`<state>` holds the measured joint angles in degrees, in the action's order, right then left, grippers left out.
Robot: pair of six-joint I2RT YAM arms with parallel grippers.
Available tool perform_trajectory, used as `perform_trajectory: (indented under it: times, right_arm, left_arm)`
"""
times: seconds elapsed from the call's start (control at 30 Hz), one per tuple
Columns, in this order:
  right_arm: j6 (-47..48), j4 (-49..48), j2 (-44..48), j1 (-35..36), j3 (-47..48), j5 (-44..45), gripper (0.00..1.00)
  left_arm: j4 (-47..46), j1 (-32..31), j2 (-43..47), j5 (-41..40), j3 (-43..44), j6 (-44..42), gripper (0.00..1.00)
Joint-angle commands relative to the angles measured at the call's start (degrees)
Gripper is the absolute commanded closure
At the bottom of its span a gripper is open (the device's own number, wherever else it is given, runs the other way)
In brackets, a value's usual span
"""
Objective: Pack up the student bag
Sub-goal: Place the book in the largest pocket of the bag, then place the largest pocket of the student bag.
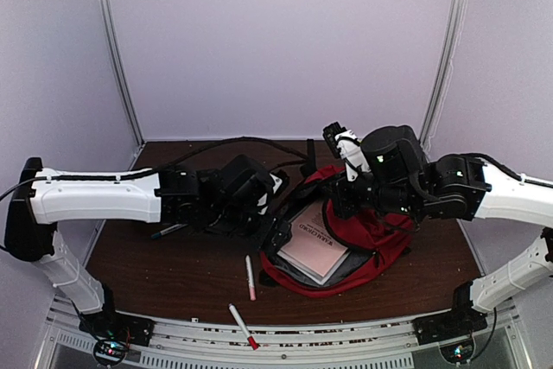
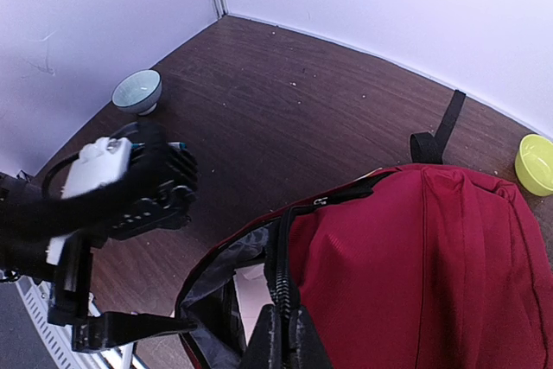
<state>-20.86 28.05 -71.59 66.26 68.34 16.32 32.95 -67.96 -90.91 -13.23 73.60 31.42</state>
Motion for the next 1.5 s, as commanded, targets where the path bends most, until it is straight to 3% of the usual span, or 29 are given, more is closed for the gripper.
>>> perform_trajectory:
  times: [0.0,0.23,0.8,1.1,1.47]
  right_arm:
    - [-0.1,-2.5,0.1,0.6,1.5,1.2,1.0]
    - [0.0,-2.7,-1.2,0.6,1.5,0.7,1.0]
    - [-5.2,-4.2,3.0,0.6,-8.8,-0.9,1.0]
    - [-5.6,-7.1,3.9,0.5,-12.2,-1.7,1.0]
    - [-6.0,-7.5,3.6,0.6,-12.1,-1.3,1.0]
  left_arm:
    - [-0.2,-0.9,4.4,-1.3,-3.0,-5.9,0.1]
    - [-1.1,-4.1,10.5,3.6,-7.4,-14.0,0.11]
    - [-1.3,-4.2,11.7,12.4,-11.9,-14.9,0.21]
    - [1.4,-4.1,11.1,7.7,-17.2,-5.7,0.24]
    - [8.2,-4.1,-2.6,1.9,-10.6,20.6,0.31]
